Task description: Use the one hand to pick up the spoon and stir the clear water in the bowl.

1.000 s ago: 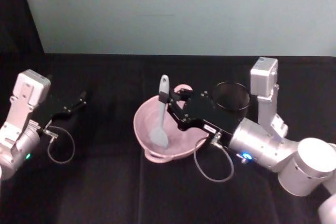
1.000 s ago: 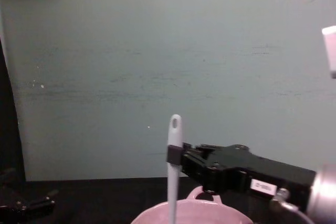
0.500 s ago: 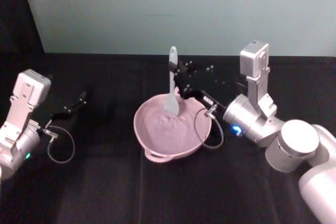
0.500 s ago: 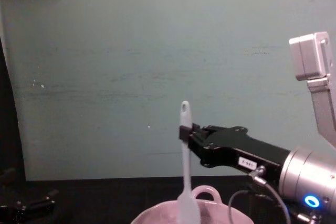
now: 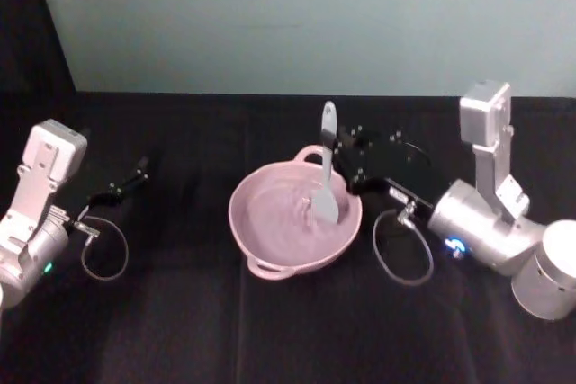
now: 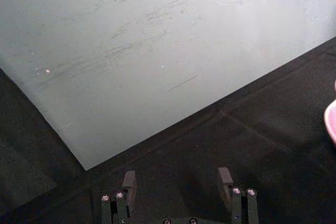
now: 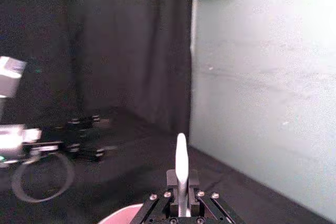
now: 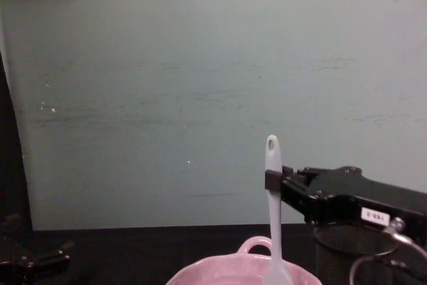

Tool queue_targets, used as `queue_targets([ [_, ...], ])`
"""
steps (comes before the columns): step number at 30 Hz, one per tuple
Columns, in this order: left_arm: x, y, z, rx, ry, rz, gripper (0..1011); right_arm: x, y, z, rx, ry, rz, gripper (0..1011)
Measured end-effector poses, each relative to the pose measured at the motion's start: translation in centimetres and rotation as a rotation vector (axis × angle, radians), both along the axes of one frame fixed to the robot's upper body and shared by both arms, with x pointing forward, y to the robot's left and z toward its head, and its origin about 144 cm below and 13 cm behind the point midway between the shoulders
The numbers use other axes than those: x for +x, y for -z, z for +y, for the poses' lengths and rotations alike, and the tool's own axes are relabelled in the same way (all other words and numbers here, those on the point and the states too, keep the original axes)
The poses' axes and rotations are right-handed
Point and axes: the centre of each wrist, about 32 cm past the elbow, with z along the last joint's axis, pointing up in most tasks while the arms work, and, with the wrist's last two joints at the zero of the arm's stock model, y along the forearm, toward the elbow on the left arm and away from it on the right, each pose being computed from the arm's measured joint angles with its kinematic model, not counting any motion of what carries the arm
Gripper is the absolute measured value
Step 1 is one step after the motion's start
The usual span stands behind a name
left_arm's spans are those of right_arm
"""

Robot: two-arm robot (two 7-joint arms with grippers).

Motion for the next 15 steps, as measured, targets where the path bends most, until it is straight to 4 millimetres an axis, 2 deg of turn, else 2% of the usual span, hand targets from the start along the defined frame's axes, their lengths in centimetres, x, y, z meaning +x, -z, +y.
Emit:
queue_targets([
  [6,0.0,0.0,0.0,0.000,0.000,0.000,1011,-1.7,0.4,0.8,0.034,-0.079,0.064,109],
  [10,0.0,0.0,0.0,0.000,0.000,0.000,1011,-2.0,0.8,2.1,0.059,-0.116,0.081,109],
  [15,0.0,0.0,0.0,0.000,0.000,0.000,1011,-1.5,1.5,4.0,0.089,-0.129,0.064,109],
])
